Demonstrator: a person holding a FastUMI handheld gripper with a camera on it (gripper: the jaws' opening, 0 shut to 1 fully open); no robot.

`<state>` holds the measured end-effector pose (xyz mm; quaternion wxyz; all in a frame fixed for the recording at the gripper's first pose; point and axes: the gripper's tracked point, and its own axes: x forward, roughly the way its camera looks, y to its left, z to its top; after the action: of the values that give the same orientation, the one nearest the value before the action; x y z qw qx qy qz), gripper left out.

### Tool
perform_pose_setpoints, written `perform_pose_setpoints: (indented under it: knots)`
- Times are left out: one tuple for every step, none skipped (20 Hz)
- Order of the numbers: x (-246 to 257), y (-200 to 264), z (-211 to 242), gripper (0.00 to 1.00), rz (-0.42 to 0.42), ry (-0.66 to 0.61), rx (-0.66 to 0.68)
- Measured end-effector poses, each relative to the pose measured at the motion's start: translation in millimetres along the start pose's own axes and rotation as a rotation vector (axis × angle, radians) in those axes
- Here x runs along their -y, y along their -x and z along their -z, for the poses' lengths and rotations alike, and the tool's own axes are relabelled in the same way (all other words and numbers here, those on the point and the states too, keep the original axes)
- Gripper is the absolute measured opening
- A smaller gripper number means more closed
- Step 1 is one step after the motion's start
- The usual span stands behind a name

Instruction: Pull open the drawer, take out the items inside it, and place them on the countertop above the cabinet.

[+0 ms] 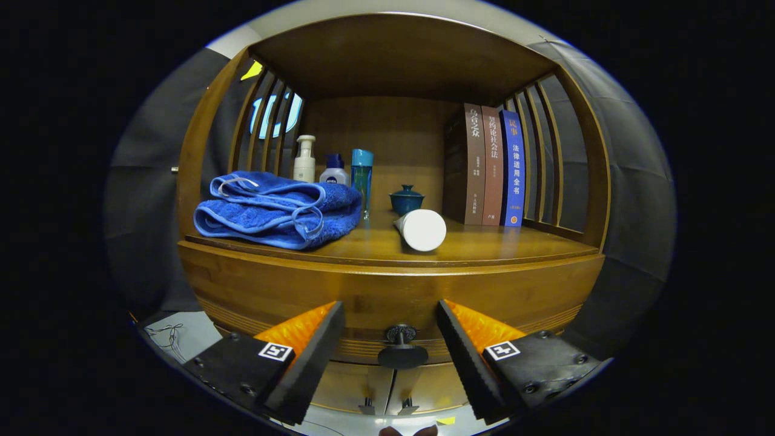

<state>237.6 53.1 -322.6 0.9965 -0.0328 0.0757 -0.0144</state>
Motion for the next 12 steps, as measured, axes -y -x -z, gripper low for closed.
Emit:
perform_pose_setpoints:
  knots:
    - [0,0,0,1.00,0.002,0.014,0.001]
    - [0,1,0,1.00,0.004,0.024,0.002]
    - [1,0,0,1.00,0.005,0.032,0.000]
    - [0,1,-3,0.99,0.006,0.038,0.002]
    - [-1,2,-9,0.99,0.002,0.043,0.007]
    - [-2,6,-15,1.00,-0.003,0.048,0.015]
    - [-3,11,-24,1.00,-0.009,0.053,0.026]
    - [-4,16,-31,1.00,-0.013,0.056,0.031]
    - [-4,24,-38,1.00,-0.018,0.059,0.037]
    - [-5,34,-48,1.00,-0.026,0.058,0.048]
    - [-6,44,-57,1.00,-0.037,0.058,0.057]
    - [-6,55,-66,0.99,-0.048,0.058,0.066]
